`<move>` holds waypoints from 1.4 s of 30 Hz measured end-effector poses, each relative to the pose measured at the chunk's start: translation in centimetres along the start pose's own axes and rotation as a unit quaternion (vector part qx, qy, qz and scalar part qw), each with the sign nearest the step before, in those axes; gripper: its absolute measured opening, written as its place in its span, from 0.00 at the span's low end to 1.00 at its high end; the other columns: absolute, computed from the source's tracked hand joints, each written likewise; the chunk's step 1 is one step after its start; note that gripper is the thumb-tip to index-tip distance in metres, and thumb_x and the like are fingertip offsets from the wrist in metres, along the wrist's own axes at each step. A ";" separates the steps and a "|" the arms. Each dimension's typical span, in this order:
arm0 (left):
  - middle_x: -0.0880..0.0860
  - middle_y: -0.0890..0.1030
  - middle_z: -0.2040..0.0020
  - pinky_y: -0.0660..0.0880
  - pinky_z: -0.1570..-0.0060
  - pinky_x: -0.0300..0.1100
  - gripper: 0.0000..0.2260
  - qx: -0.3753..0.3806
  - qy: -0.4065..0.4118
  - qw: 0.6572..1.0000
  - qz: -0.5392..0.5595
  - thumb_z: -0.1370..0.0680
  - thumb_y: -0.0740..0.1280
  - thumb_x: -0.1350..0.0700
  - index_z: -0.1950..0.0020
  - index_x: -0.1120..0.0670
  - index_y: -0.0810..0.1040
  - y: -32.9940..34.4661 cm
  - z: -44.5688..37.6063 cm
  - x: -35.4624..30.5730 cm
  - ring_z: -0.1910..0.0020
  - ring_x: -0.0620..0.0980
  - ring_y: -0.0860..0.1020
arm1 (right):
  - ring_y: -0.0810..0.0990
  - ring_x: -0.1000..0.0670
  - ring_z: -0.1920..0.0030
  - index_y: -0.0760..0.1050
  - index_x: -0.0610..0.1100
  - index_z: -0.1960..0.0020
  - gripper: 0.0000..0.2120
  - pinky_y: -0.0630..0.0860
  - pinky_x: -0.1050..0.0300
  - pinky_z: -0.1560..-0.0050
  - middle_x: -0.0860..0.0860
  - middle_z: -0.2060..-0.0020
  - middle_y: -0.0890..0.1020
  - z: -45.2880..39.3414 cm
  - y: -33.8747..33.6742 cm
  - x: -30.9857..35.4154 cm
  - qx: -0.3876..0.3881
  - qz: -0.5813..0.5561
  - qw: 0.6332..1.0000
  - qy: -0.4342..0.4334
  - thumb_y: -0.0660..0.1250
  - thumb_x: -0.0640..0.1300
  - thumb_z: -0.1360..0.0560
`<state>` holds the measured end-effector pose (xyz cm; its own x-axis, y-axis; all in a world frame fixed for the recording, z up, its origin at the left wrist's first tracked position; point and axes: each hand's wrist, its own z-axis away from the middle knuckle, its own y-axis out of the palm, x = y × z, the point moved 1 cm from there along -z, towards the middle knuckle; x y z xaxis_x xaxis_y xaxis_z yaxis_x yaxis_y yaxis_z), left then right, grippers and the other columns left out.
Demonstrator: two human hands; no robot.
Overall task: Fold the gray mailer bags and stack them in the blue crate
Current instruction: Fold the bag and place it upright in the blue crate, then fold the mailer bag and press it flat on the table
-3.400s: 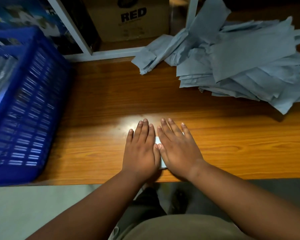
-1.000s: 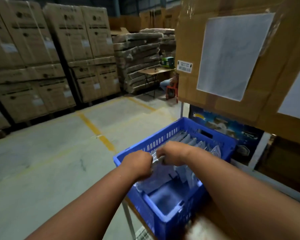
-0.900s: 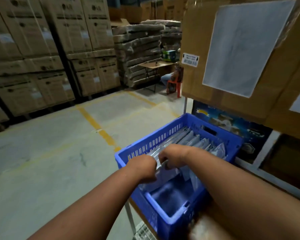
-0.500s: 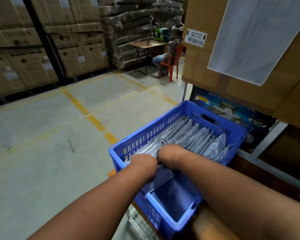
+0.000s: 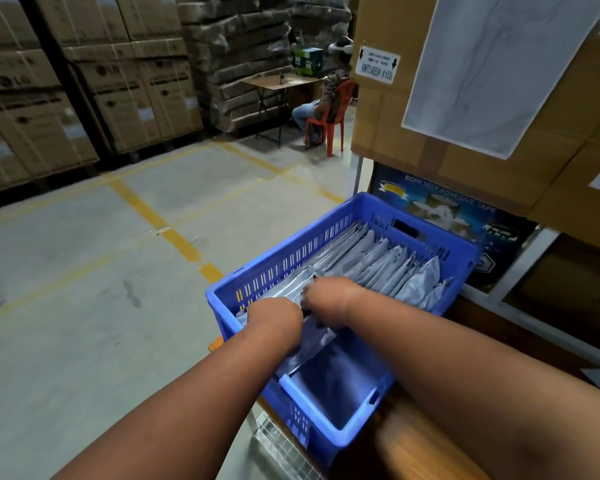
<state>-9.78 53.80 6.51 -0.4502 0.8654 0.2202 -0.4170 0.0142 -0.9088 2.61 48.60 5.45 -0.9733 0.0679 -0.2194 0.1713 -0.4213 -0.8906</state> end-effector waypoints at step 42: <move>0.53 0.76 0.30 0.77 0.36 0.51 0.21 -0.074 0.377 0.915 0.128 0.19 0.70 0.45 0.27 0.46 0.74 -4.5 6.4 -51.0 0.33 0.55 0.76 | 0.80 0.43 0.35 0.77 0.52 0.32 0.15 0.78 0.47 0.35 0.47 0.33 0.79 52.4 28.5 -7.0 -0.038 -0.367 0.785 0.499 0.63 0.52 0.16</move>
<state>10.00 6.44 1.68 0.1770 0.9487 -0.2620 -0.2380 -0.2170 -0.9467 6.33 -11.28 2.51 -0.2174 0.9565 0.1944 -0.3336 0.1144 -0.9357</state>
